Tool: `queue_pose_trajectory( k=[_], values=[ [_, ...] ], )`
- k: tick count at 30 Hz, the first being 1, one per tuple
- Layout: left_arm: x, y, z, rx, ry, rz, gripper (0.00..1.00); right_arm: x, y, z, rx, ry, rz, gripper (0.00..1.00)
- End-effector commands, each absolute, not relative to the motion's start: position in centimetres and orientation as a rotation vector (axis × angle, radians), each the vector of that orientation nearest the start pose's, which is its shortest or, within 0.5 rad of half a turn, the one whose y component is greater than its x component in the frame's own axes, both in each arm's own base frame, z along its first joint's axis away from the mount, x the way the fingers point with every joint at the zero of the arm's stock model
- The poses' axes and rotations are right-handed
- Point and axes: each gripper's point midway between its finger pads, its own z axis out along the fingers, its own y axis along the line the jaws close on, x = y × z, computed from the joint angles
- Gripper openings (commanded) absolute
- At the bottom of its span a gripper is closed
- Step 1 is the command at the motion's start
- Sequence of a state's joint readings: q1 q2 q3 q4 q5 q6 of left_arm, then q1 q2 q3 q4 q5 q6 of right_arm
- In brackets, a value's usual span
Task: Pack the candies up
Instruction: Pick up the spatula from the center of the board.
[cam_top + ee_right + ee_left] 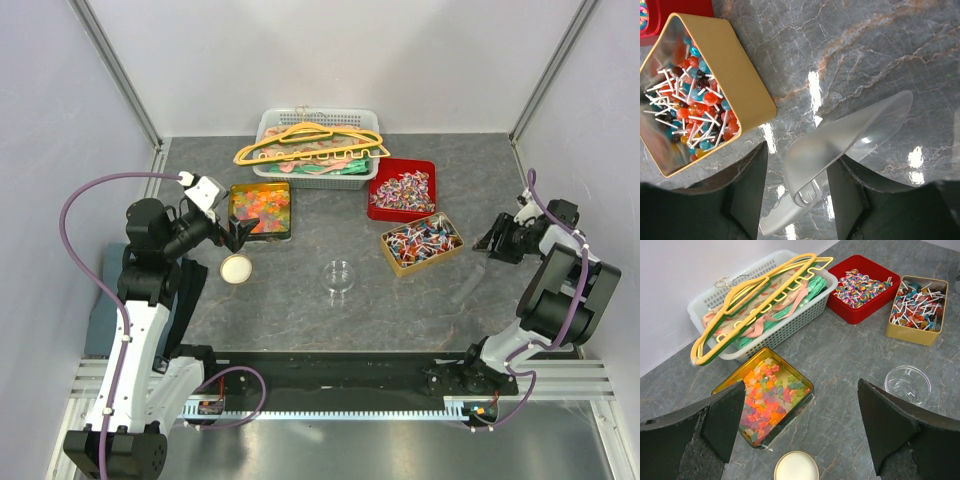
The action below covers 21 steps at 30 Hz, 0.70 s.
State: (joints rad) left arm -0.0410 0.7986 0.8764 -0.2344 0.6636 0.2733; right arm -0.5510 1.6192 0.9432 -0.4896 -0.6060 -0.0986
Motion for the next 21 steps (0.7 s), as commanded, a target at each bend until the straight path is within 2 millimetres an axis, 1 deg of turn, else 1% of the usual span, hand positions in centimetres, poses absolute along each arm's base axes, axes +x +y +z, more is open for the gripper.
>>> queue_pose_trajectory(
  k=[1, 4, 7, 8, 10, 11, 12, 13, 14, 15, 16, 17, 18, 19, 20, 21],
  values=[
    [27.7, -11.6, 30.6, 0.747, 1.536, -0.431, 0.99, 33.4, -8.9, 6.2, 0.386, 2.432, 0.512, 0.56],
    [27.7, -11.6, 30.6, 0.748, 1.537, -0.435, 0.99, 33.8, -9.4, 6.3, 0.392, 2.421, 0.471, 0.53],
    [27.7, -11.6, 30.5, 0.750, 1.539, -0.437, 0.99, 34.0, -9.7, 6.3, 0.408, 2.415, 0.445, 0.45],
    [27.7, -11.6, 30.5, 0.750, 1.539, -0.437, 0.99, 34.0, -9.8, 6.3, 0.409, 2.416, 0.430, 0.38],
    [27.7, -11.6, 30.3, 0.750, 1.544, -0.440, 0.99, 34.0, -9.9, 6.3, 0.409, 2.416, 0.415, 0.31],
    [27.7, -11.7, 30.4, 0.753, 1.542, -0.440, 0.99, 34.0, -10.0, 6.3, 0.407, 2.418, 0.398, 0.24],
    [27.7, -11.6, 30.3, 0.750, 1.543, -0.440, 0.99, 34.0, -9.9, 6.3, 0.405, 2.417, 0.396, 0.21],
    [27.7, -11.7, 30.3, 0.752, 1.543, -0.443, 0.99, 34.0, -10.0, 6.4, 0.403, 2.416, 0.389, 0.17],
    [27.8, -11.7, 30.2, 0.752, 1.545, -0.444, 0.99, 34.0, -10.0, 6.7, 0.393, 2.411, 0.379, 0.12],
    [27.8, -11.7, 30.2, 0.753, 1.544, -0.442, 0.99, 34.0, -9.9, 6.9, 0.388, 2.410, 0.380, 0.09],
    [27.8, -11.7, 30.2, 0.752, 1.546, -0.447, 0.99, 34.1, -9.8, 7.3, 0.370, 2.406, 0.374, 0.08],
    [27.7, -11.8, 30.2, 0.754, 1.547, -0.450, 0.99, 34.4, -9.5, 8.0, 0.317, 2.399, 0.363, 0.00],
    [27.8, -11.8, 30.1, 0.753, 1.550, -0.456, 0.99, 34.1, -9.1, 8.1, 0.299, 2.421, 0.360, 0.00],
    [27.9, -11.8, 30.0, 0.753, 1.553, -0.460, 0.99, 34.5, -9.0, 9.2, 0.261, 2.410, 0.348, 0.00],
    [27.8, -12.0, 30.1, 0.756, 1.550, -0.468, 0.99, 34.8, -8.2, 10.2, 0.205, 2.400, 0.346, 0.00],
    [28.1, -12.0, 29.9, 0.753, 1.560, -0.476, 0.99, 34.4, -7.6, 10.8, 0.152, 2.414, 0.350, 0.00]
  ],
)
